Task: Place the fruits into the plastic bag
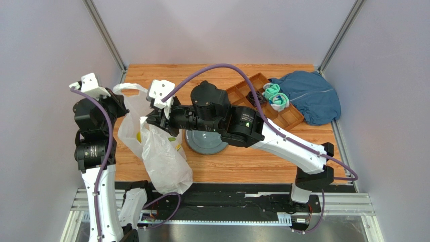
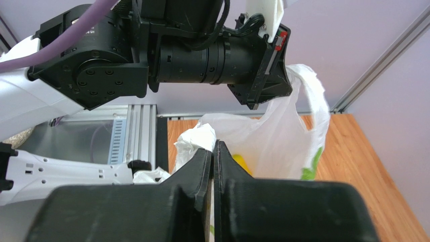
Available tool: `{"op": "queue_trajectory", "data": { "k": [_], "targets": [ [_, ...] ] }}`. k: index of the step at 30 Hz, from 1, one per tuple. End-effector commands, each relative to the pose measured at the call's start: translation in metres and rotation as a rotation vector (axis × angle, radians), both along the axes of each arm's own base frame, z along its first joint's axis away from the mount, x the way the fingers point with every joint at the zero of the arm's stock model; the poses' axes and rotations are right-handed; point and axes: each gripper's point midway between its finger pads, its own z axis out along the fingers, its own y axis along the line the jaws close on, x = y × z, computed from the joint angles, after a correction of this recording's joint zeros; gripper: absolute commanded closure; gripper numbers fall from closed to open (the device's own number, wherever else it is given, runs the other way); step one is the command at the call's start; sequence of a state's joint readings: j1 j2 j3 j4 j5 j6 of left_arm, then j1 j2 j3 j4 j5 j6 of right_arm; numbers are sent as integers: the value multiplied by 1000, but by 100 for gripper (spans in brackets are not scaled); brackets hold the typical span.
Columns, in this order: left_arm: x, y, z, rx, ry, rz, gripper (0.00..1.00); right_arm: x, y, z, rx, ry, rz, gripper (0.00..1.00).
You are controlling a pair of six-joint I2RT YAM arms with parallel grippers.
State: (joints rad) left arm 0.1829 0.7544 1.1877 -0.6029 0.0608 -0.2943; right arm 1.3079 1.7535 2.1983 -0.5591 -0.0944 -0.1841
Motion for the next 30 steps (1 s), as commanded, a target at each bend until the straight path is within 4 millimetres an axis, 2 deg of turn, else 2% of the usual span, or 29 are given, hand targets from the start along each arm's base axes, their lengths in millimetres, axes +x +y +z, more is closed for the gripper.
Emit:
{"op": "queue_trajectory", "data": {
  "k": [1,3,4,5,7,8,12,15,18,19,22,23,24,25,26,27,28,29,30],
  "targets": [
    [-1,17,64,77,-160,86,100,11,10,23,87,-48,-38,100],
    [4,17,58,84,-142,77,100,19,13,7,45,-61,-63,100],
    [5,18,55,84,-134,78,100,23,15,-9,9,-56,-74,100],
    [8,19,44,82,-112,84,100,30,15,-16,-7,-54,-90,100],
    [10,19,37,79,-106,82,100,39,14,-28,-30,-44,-114,100],
    [13,20,25,74,-79,82,100,49,13,-38,-51,-36,-133,100],
    [15,26,10,63,-72,116,100,67,11,-58,-83,-17,-170,100],
    [18,25,-3,61,-41,108,100,74,8,-72,-114,-7,-184,100],
    [20,21,-7,55,-30,86,100,74,4,-71,-114,-7,-186,99],
    [20,21,-7,52,-29,85,100,76,3,-71,-114,-7,-190,95],
    [17,22,0,43,-38,96,79,76,1,-68,-110,-8,-192,84],
    [16,22,2,43,-40,101,65,75,0,-66,-106,-9,-192,78],
    [14,23,2,42,-34,104,56,75,0,-65,-103,-7,-191,64],
    [12,23,8,44,-43,106,48,75,-1,-65,-102,-7,-193,59],
    [10,21,11,40,-50,105,33,75,-1,-63,-98,-11,-192,52],
    [6,21,11,36,-40,107,27,73,-3,-59,-95,-16,-191,40],
    [3,21,16,31,-48,111,12,74,-5,-59,-95,-18,-192,35],
    [-1,20,18,25,-55,113,7,73,-6,-57,-93,-22,-192,31],
    [-5,19,17,21,-47,114,7,72,-10,-53,-87,-29,-191,25]
  ]
}}
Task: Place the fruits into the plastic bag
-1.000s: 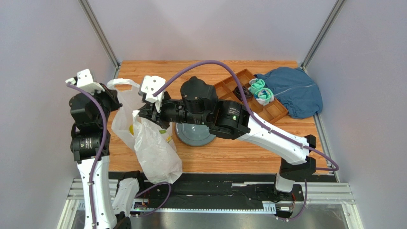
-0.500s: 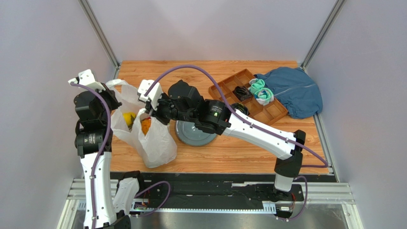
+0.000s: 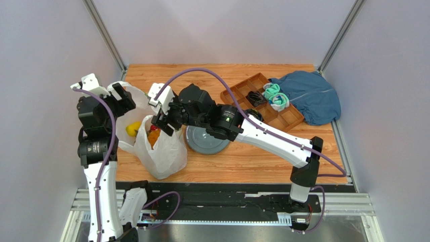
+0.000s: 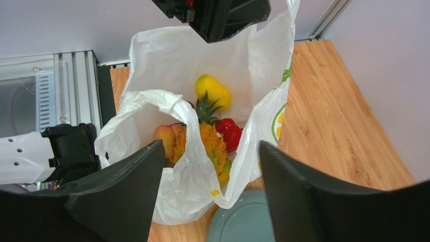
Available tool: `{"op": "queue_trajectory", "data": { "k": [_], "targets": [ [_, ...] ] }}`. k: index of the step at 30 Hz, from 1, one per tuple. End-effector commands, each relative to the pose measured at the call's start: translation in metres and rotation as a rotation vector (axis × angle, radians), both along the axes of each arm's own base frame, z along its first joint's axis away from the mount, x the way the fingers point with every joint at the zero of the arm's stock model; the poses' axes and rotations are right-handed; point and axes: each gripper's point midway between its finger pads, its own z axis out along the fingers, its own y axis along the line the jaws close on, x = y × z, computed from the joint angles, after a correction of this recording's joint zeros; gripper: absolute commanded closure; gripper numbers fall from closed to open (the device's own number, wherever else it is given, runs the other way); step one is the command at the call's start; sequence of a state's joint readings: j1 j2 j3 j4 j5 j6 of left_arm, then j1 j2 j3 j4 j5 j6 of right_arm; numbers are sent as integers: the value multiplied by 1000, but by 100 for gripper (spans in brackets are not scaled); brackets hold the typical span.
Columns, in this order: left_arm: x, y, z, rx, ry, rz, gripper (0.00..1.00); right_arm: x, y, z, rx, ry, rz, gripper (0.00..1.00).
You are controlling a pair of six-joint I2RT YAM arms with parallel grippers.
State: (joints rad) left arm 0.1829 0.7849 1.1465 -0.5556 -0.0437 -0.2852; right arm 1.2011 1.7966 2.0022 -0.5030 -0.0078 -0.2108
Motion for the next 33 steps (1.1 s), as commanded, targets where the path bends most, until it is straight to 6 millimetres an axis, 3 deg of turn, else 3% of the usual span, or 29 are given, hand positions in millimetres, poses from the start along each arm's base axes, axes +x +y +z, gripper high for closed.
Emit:
{"op": "queue_trajectory", "data": {
  "k": [1,6,8,9,10,12,14,15,16,17,20,21,22,23,24,25,26,28,29,30,33],
  "targets": [
    [-20,-2,32,1,-79,13,7,-6,-18,46,95,-57,-1,23],
    [-42,-9,34,-12,-99,5,5,-15,-35,51,124,-58,6,17],
    [-57,-9,36,-17,-120,26,5,-22,-50,69,182,-55,4,16],
    [-62,-9,38,-14,-130,32,5,-22,-54,55,163,-37,-6,16],
    [-67,-9,38,-12,-139,36,5,-27,-66,66,197,-21,-13,16],
    [-84,-10,44,6,-178,40,5,-23,-76,48,184,19,-39,16],
    [-100,-13,50,28,-210,34,4,-18,-98,50,217,61,-81,16],
    [-105,-14,51,35,-219,32,4,-15,-104,32,193,88,-100,16],
    [-112,-15,53,47,-234,33,4,-8,-113,27,192,101,-129,16],
    [-118,-15,50,49,-225,38,4,-2,-132,35,230,107,-195,16],
    [-131,-12,45,41,-204,66,4,24,-167,2,236,210,-358,16],
    [-135,-12,47,40,-204,76,4,29,-187,6,277,222,-420,16],
    [-138,-11,45,33,-195,84,4,44,-208,-16,260,247,-508,16],
    [-141,-9,39,31,-168,98,4,50,-222,-22,266,265,-568,16],
    [-144,-8,40,30,-163,106,4,54,-247,-16,325,275,-661,16],
    [-146,-8,38,29,-151,112,3,63,-268,-23,332,274,-746,16],
    [-148,-6,32,27,-127,125,4,64,-285,-37,320,285,-808,16],
    [-152,-5,29,26,-113,135,3,65,-322,-33,378,261,-928,17],
    [-153,-5,27,21,-103,133,3,65,-334,-46,363,254,-981,17],
    [-153,-6,25,19,-99,131,3,59,-346,-40,396,239,-1001,17],
    [-153,-8,23,13,-99,119,3,55,-366,-51,396,217,-1070,17]
  ]
}}
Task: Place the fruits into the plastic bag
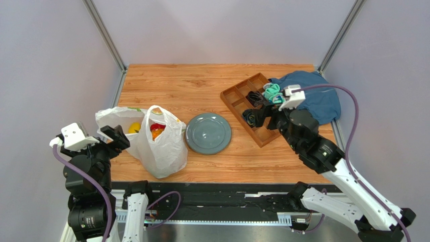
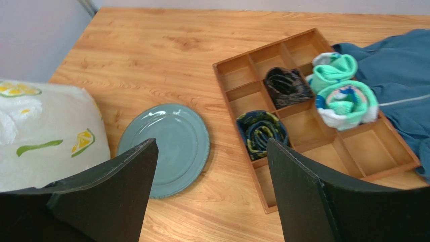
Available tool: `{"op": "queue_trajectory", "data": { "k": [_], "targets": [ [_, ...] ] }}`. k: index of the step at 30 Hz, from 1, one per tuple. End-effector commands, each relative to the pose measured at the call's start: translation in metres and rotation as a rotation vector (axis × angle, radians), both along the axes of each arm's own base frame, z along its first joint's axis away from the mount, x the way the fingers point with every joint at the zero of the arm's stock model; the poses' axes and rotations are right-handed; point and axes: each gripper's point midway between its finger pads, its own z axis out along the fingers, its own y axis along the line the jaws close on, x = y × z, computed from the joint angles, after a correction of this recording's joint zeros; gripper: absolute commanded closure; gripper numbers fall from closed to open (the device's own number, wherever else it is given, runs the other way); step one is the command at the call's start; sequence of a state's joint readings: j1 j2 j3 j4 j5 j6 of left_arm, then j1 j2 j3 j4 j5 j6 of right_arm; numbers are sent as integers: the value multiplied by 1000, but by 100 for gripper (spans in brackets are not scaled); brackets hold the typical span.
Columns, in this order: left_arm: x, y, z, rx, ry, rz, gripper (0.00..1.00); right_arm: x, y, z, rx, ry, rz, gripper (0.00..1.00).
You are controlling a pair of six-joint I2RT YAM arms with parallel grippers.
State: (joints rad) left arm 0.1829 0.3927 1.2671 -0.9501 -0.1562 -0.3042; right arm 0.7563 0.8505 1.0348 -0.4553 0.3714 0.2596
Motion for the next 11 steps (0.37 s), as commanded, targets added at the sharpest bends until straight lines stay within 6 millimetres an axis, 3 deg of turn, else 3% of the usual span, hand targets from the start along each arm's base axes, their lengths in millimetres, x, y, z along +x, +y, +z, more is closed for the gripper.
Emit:
{"op": "queue_trajectory", "data": {
  "k": [1,5,11],
  "targets": [
    [-7,-1,-5,-9,19,3,3,-5,-42,5,64,-43,-185,17],
    [-5,-3,-3,-7,18,-11,3,-9,-57,0,66,-42,-239,17],
    [-4,-6,-3,-13,19,-30,2,-10,-63,2,66,-54,-265,17]
  ]
}}
